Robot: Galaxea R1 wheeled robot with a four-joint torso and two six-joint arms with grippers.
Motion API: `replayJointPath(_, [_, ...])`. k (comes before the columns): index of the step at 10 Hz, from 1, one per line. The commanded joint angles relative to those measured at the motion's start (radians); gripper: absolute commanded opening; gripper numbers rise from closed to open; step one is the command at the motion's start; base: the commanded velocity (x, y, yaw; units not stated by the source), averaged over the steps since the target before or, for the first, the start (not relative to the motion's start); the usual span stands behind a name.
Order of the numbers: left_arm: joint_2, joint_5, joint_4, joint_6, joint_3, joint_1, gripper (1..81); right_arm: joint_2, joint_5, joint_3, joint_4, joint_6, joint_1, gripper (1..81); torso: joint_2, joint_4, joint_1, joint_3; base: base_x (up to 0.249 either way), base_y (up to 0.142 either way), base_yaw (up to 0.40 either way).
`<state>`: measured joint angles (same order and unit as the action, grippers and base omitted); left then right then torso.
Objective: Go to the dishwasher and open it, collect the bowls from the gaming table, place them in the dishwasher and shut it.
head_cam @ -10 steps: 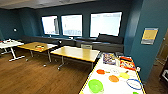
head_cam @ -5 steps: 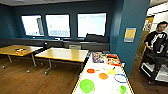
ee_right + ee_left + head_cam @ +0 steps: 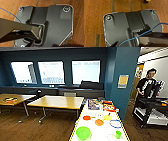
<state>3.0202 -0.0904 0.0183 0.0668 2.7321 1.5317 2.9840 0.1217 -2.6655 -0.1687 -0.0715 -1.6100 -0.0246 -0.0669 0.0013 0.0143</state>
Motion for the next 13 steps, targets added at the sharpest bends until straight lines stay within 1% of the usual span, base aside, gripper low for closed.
replayJointPath(1, [-0.007, 0.046, -0.006, 0.001, 0.0, -0.052, 81.1, -0.003, -0.047, 0.003, -0.006, -0.005, 0.041, 81.1, 0.0, 0.0, 0.0, 0.0, 0.0, 0.0, 0.0])
replayJointPath(6, [-0.003, 0.047, -0.008, -0.001, 0.0, -0.052, 81.1, 0.005, -0.056, 0.003, -0.003, -0.002, 0.037, 81.1, 0.0, 0.0, 0.0, 0.0, 0.0, 0.0, 0.0])
replayJointPath(13, [-0.004, 0.044, -0.009, -0.001, 0.0, -0.052, 81.1, 0.002, -0.04, -0.013, 0.008, 0.01, 0.037, 81.1, -0.001, 0.0, -0.001, 0.0, 0.103, 0.0, 0.0])
